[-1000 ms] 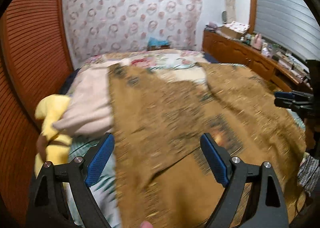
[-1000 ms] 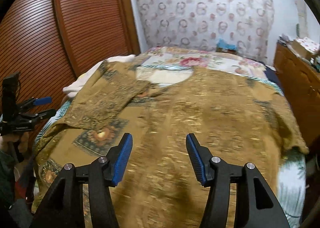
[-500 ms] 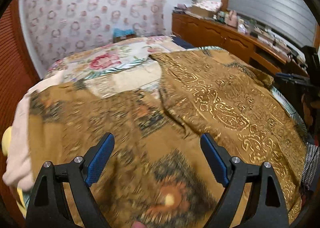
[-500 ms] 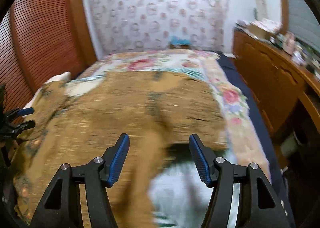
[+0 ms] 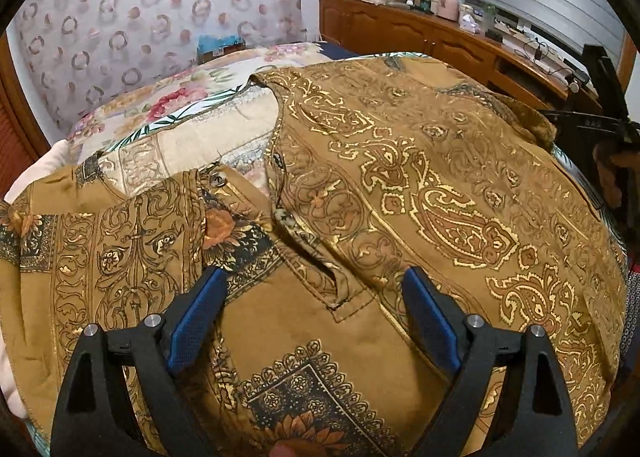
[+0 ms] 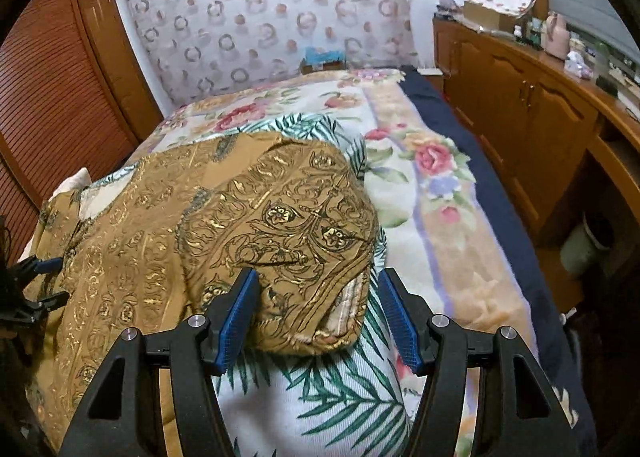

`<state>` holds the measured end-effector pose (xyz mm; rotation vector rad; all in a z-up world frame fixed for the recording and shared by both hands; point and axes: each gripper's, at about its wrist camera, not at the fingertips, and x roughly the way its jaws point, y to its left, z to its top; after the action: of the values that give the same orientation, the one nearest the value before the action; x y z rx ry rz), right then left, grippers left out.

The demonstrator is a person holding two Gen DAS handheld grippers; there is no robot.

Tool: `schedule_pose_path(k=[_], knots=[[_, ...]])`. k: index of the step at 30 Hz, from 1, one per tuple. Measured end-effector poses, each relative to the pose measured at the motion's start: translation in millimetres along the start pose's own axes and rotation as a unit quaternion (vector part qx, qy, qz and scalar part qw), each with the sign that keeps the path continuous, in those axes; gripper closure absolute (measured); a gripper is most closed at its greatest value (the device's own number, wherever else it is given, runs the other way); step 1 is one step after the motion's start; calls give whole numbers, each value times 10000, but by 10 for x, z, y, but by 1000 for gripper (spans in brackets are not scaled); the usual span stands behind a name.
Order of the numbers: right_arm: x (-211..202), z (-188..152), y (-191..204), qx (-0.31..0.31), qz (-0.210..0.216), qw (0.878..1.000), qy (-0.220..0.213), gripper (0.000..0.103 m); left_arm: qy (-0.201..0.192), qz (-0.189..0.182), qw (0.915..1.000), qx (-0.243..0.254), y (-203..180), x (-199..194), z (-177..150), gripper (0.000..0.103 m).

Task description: Fold small clothes

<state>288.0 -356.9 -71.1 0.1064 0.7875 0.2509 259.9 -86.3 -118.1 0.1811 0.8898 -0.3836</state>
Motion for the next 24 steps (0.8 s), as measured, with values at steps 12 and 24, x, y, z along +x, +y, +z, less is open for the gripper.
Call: schedule_pose_path(k=[12,24], knots=[[240,201,-333,367,261,9983,371,39,91,-21,9999,88,-38,62,28,0],[265,255,-331,4,299,9989,359,77,-32,119,9999,88,-51,18,26,0]])
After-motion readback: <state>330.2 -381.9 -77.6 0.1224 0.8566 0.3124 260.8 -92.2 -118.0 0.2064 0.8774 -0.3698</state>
